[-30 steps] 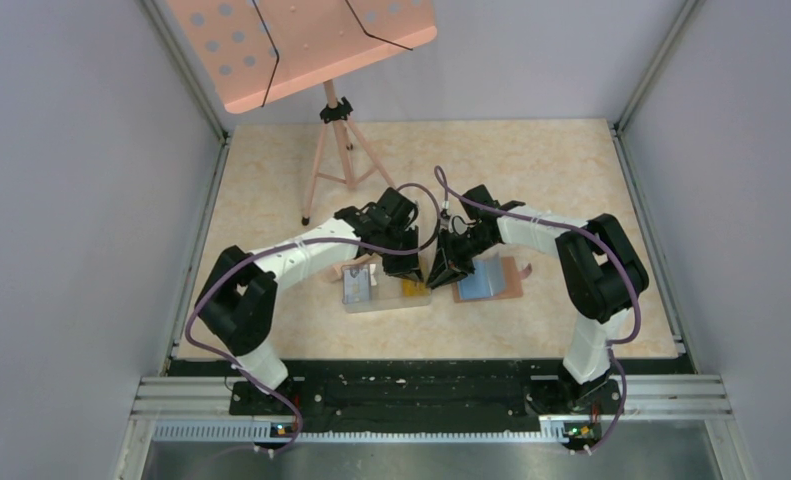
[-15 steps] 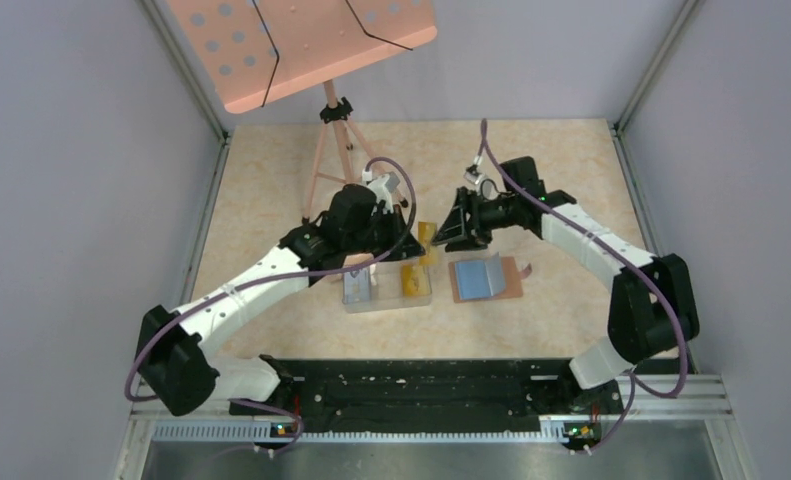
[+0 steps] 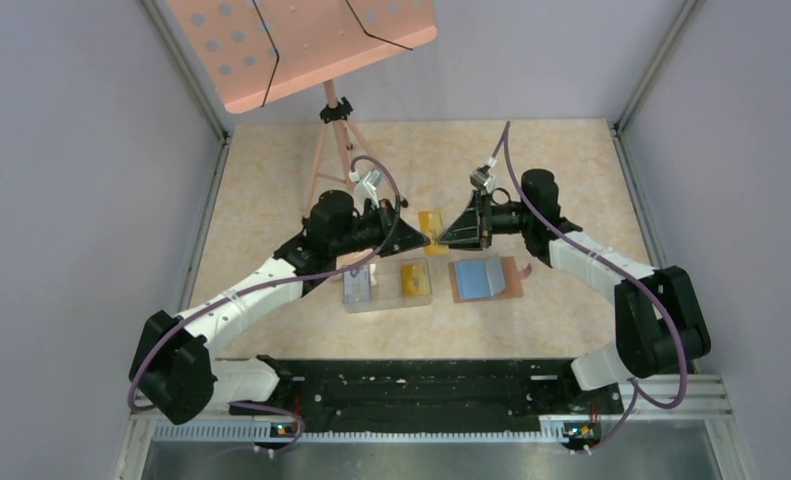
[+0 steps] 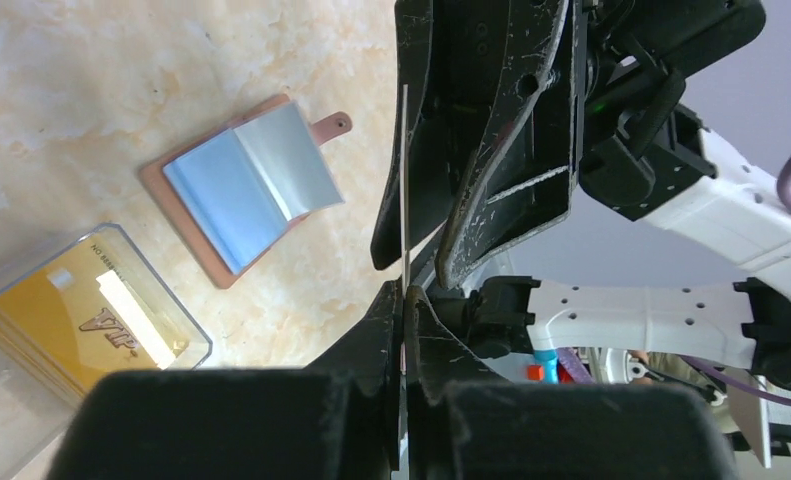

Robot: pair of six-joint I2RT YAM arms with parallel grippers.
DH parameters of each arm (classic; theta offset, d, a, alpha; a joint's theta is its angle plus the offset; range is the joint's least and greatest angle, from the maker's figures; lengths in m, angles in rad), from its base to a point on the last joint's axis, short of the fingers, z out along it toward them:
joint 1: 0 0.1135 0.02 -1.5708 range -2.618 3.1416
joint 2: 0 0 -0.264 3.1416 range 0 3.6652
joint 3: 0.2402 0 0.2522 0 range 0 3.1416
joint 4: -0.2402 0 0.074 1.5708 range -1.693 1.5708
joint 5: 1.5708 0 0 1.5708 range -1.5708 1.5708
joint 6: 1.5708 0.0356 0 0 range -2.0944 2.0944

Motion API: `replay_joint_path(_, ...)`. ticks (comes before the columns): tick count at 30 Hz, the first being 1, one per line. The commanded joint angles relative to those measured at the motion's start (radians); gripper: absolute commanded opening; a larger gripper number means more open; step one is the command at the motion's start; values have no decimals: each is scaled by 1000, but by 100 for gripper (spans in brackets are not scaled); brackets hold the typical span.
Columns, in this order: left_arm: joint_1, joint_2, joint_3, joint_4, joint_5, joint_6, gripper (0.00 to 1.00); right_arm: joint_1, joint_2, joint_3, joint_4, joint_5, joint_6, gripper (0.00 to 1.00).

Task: Put the credit cards into the card holder
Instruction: Insert the credit card into the card holder.

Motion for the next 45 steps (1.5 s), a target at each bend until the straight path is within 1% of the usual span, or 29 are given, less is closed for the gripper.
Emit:
replay_joint_path(1,14,-20,-10,138,62,-35,0,23,-41,-1,246,-40,128,31)
replay_joint_path(3,15,-10,-9,125,78,-29,0,26,-37,-11,296,-35,164,29)
replay_joint_path(7,17,-3,-18,128,95,-38,0,26,-16,-57,551,-22,323,29)
replay_joint_path(8,16,0,-17,128,99,-38,0,26,-7,-70,627,-19,369,25)
replay_joint_path(9,17,5,-15,127,105,-37,0,27,5,-81,699,-18,416,18)
replay_joint_path(10,18,9,-12,122,110,-35,0,26,19,-90,763,-18,456,6)
replay_joint_path(11,17,12,-8,118,115,-31,0,27,34,-97,829,-18,499,0)
replay_joint_path(12,18,15,-4,108,116,-26,3,26,46,-103,871,-19,530,0)
replay_joint_path(13,19,18,0,85,113,-19,12,26,55,-104,891,-24,543,0)
replay_joint_path(14,19,21,5,69,108,-11,16,25,61,-105,888,-27,541,0)
replay_joint_path(15,20,25,12,44,97,-1,24,20,61,-105,868,-27,529,0)
replay_joint_path(17,21,40,30,-8,68,16,33,4,45,-104,760,-20,443,0)
replay_joint_path(18,21,53,40,-30,60,22,36,-5,31,-99,626,-13,379,0)
replay_joint_path(20,21,101,71,-75,51,23,41,-28,-10,-61,307,15,162,0)
replay_joint_path(22,20,154,116,-131,52,21,44,-48,-46,17,-121,93,-104,0)
replay_joint_path(24,17,207,148,-190,20,-4,47,-68,-53,83,-406,207,-290,0)
replay_joint_path(25,16,230,153,-190,13,-25,48,-82,-53,97,-485,239,-333,0)
replay_joint_path(28,8,297,186,-196,-9,-45,51,-135,-57,84,-604,306,-393,0)
replay_joint_path(32,-15,406,303,-315,-21,2,51,-166,-54,35,-649,364,-430,0)
replay_joint_path(35,-40,496,396,-398,-19,34,48,-165,-26,-3,-653,381,-443,0)
replay_joint_path(40,-81,583,467,-459,-40,62,47,-165,23,-2,-711,468,-510,0)
replay_joint_path(45,-89,647,517,-569,-70,100,48,-166,65,13,-753,566,-567,0)
